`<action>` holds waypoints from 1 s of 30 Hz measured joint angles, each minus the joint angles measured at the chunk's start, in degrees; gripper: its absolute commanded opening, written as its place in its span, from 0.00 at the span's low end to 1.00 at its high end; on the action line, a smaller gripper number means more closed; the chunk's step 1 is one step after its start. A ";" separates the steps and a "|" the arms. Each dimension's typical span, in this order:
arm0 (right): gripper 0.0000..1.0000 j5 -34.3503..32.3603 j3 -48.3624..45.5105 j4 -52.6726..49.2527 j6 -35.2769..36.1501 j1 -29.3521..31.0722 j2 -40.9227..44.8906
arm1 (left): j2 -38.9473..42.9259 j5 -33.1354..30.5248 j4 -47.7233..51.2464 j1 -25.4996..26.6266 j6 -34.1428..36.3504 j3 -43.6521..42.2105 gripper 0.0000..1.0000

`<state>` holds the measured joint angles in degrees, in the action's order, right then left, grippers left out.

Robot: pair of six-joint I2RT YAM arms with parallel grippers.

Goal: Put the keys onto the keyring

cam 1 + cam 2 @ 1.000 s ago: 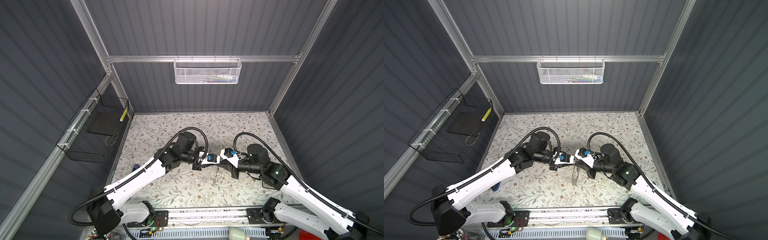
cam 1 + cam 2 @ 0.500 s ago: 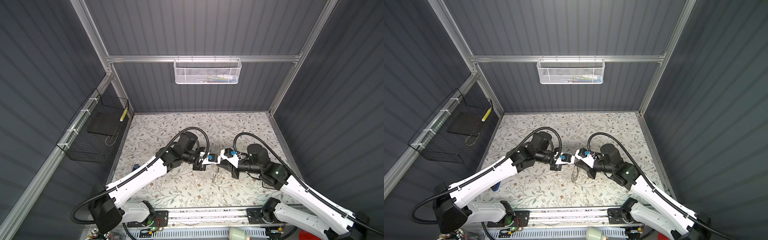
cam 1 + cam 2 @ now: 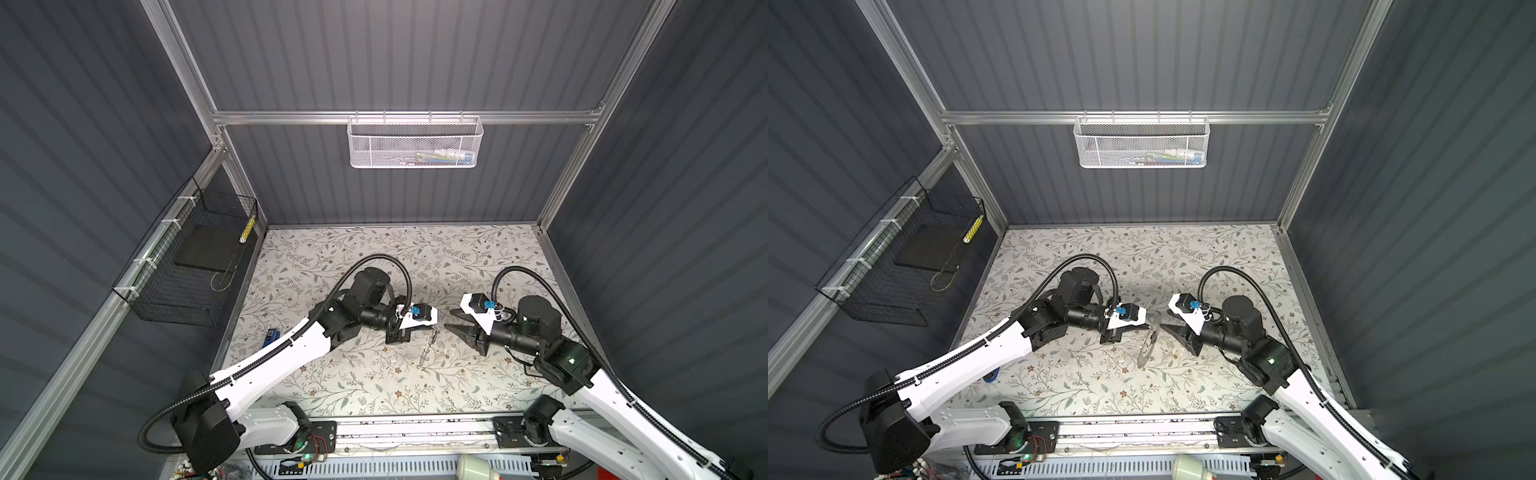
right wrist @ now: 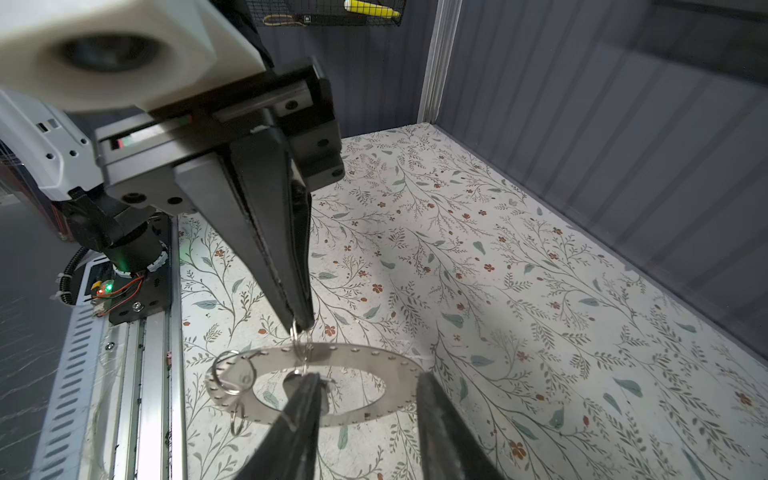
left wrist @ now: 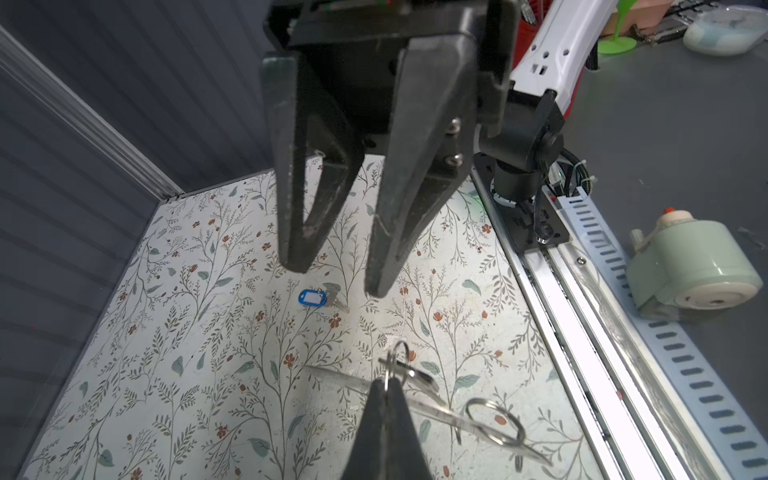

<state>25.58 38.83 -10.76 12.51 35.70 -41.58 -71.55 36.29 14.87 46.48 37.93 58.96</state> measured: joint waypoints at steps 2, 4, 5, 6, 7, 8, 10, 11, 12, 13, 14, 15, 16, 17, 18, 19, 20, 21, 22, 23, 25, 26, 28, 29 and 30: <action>0.39 0.37 0.00 0.50 -0.24 0.00 -0.50 | 0.70 1.01 -2.99 -0.83 -2.73 -1.01 0.00; 0.38 0.96 0.00 0.90 -0.59 0.02 -0.98 | 1.38 1.92 -6.27 -1.42 -5.22 -2.01 0.00; 0.38 1.33 -0.07 1.36 -0.79 0.00 -1.20 | 1.75 2.45 -7.74 -1.70 -6.32 -2.56 0.00; 0.37 1.70 -0.20 1.88 -0.98 0.00 -1.33 | 2.01 2.86 -8.76 -1.99 -7.13 -2.95 0.00; 0.37 2.12 -0.31 2.45 -1.20 0.00 -1.42 | 2.25 3.41 -9.92 -2.29 -8.04 -3.37 0.00; 0.36 2.60 -0.50 3.19 -1.40 0.00 -1.49 | 2.34 3.87 -10.75 -2.47 -8.72 -3.56 0.00; 0.35 3.41 -0.70 4.20 -1.73 0.00 -1.51 | 2.34 4.59 -11.91 -2.75 -9.88 -3.65 0.00; 0.35 3.78 -0.70 4.61 -1.84 0.00 -1.51 | 2.34 5.01 -12.37 -2.91 -10.34 -3.69 0.00; 0.34 4.09 -0.70 5.03 -1.92 0.00 -1.51 | 2.34 5.44 -12.87 -3.06 -10.78 -3.72 0.00; 0.33 4.33 -0.70 5.44 -2.01 0.00 -1.49 | 2.34 5.81 -13.51 -3.08 -11.28 -3.80 0.00; 0.33 4.68 -0.70 5.86 -2.10 0.00 -1.51 | 2.34 6.08 -14.08 -3.15 -11.67 -3.89 0.00; 0.33 4.94 -0.72 6.19 -2.10 0.02 -1.51 | 2.34 6.38 -14.64 -3.21 -12.11 -4.02 0.00; 0.33 5.22 -0.72 6.58 -2.21 0.00 -1.55 | 2.34 6.69 -15.13 -3.28 -12.50 -4.13 0.00; 0.33 5.49 -0.72 6.88 -2.25 0.00 -1.62 | 2.34 6.91 -15.45 -3.39 -12.83 -4.24 0.00; 0.33 5.73 -0.72 7.15 -2.38 0.00 -1.73 | 2.34 7.06 -15.85 -3.41 -13.14 -4.33 0.00; 0.34 5.99 -0.72 7.52 -2.51 0.00 -1.90 | 2.32 7.26 -16.15 -3.41 -13.42 -4.33 0.00; 0.34 6.14 -0.72 7.85 -2.71 0.02 -2.12 | 2.32 7.30 -16.41 -3.41 -13.66 -4.33 0.00; 0.33 6.19 -0.72 8.04 -2.93 0.02 -2.34 | 2.32 7.43 -16.85 -3.41 -13.84 -4.35 0.00; 0.33 6.21 -0.72 8.24 -3.10 0.02 -2.58 | 2.32 7.52 -17.20 -3.41 -14.05 -4.33 0.00; 0.33 6.21 -0.72 8.37 -3.17 0.02 -2.78 | 2.32 7.54 -17.49 -3.41 -14.19 -4.33 0.00; 0.31 6.19 -0.72 8.70 -3.45 0.02 -3.19 | 2.32 7.80 -17.62 -3.41 -14.25 -4.33 0.00; 0.30 6.16 -0.74 8.85 -3.52 0.02 -3.26 | 2.32 7.93 -17.59 -3.41 -14.25 -4.33 0.00; 0.27 6.14 -0.74 9.44 -3.72 0.02 -3.23 | 2.32 8.20 -17.53 -3.41 -14.23 -4.33 0.00; 0.26 6.12 -0.74 9.62 -3.80 0.02 -3.21 | 2.32 8.37 -17.53 -3.41 -14.23 -4.33 0.00; 0.25 6.08 -0.76 9.77 -3.82 0.02 -3.13 | 2.32 8.41 -17.53 -3.41 -14.23 -4.33 0.00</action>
<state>31.66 38.06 -0.99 8.69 35.73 -44.71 -69.23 44.71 -2.66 43.07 23.70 54.63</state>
